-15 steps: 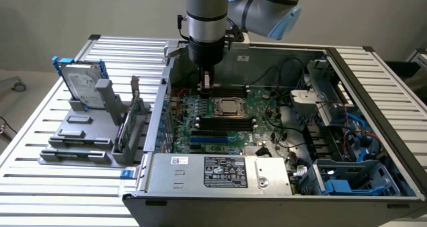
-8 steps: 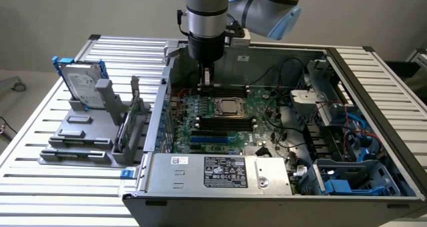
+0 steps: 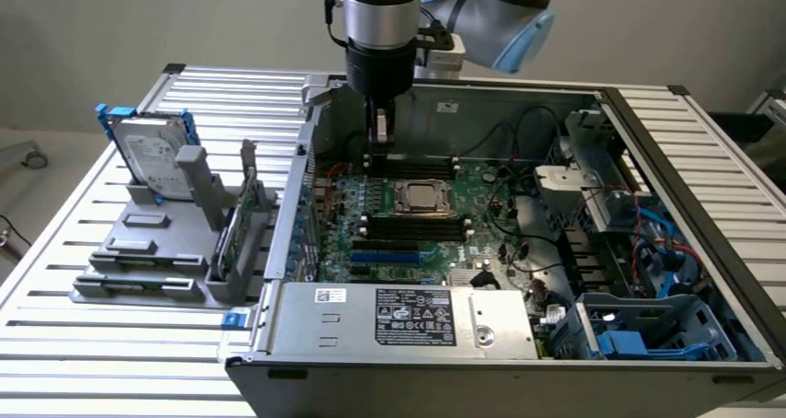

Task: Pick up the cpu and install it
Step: 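Install the second cpu locking lever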

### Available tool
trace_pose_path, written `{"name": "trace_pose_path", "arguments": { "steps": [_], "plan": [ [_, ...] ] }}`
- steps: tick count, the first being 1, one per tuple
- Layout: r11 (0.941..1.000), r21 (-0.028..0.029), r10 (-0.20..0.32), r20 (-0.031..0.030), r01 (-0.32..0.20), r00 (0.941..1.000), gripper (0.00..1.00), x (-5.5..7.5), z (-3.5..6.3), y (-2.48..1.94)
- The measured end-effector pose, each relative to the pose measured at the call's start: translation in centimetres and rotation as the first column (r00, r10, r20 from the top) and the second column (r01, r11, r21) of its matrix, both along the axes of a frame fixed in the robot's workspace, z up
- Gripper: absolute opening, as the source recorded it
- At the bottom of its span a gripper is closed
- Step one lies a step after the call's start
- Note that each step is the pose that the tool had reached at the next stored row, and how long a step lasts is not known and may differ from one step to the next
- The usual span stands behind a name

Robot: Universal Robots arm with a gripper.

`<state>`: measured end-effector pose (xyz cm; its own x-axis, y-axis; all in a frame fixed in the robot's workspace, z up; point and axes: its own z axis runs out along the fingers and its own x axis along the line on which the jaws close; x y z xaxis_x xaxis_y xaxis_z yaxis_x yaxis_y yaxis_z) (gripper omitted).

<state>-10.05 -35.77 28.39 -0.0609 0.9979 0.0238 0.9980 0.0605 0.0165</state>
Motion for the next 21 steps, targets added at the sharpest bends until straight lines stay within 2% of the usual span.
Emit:
{"name": "trace_pose_path", "arguments": {
  "steps": [12, 21],
  "plan": [
    [1.0, -0.0001, 0.0, 0.007, 0.0, 1.0, 0.11, -0.9, 2.81, -1.14],
    [1.0, -0.0001, 0.0, 0.0175, 0.0, 0.9998, 0.11, -2.5, 5.1, -2.08]
  ]
}}
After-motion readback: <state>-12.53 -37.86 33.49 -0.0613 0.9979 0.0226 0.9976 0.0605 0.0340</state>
